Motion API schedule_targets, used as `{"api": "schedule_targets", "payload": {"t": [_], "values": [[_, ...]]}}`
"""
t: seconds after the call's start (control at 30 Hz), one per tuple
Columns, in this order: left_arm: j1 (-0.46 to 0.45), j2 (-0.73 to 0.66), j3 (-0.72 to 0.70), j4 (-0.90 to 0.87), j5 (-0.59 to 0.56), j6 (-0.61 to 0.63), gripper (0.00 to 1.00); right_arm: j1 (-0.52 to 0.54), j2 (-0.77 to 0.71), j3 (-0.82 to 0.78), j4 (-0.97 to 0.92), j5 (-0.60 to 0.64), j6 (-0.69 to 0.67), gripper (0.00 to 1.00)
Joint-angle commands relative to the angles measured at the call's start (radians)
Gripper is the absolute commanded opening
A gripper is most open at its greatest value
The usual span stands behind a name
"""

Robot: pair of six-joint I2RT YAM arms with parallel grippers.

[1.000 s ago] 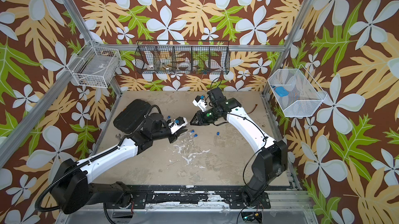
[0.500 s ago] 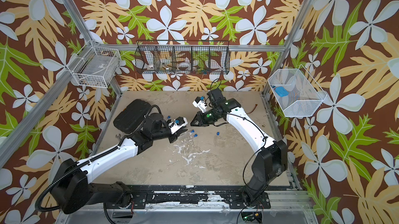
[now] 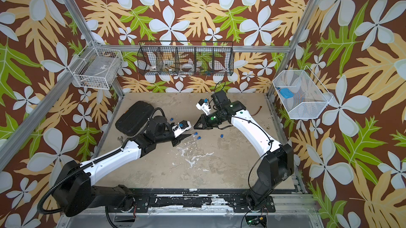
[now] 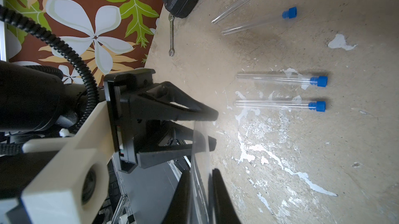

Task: Insert stoppers into test tubes
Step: Adjust the test tube.

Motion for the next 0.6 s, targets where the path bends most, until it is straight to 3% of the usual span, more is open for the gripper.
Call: {"api": "schedule_targets", "payload": {"t": [0.0, 0.23, 0.57], "values": [[0.0, 0.005, 0.003, 0.013, 0.017, 0.002, 0.32, 0.002, -0.008, -0.004, -0.003, -0.023, -0.003, 0.14], [-0.001, 0.007, 0.006, 0.016, 0.014, 0.002, 0.26, 0.0, -0.008, -0.006, 0.001, -0.028, -0.002, 0.13], [-0.001, 0.008, 0.011, 0.014, -0.001, 0.013, 0.1, 0.001, -0.011, -0.01, 0.0, -0.024, -0.002, 0.17]]}}
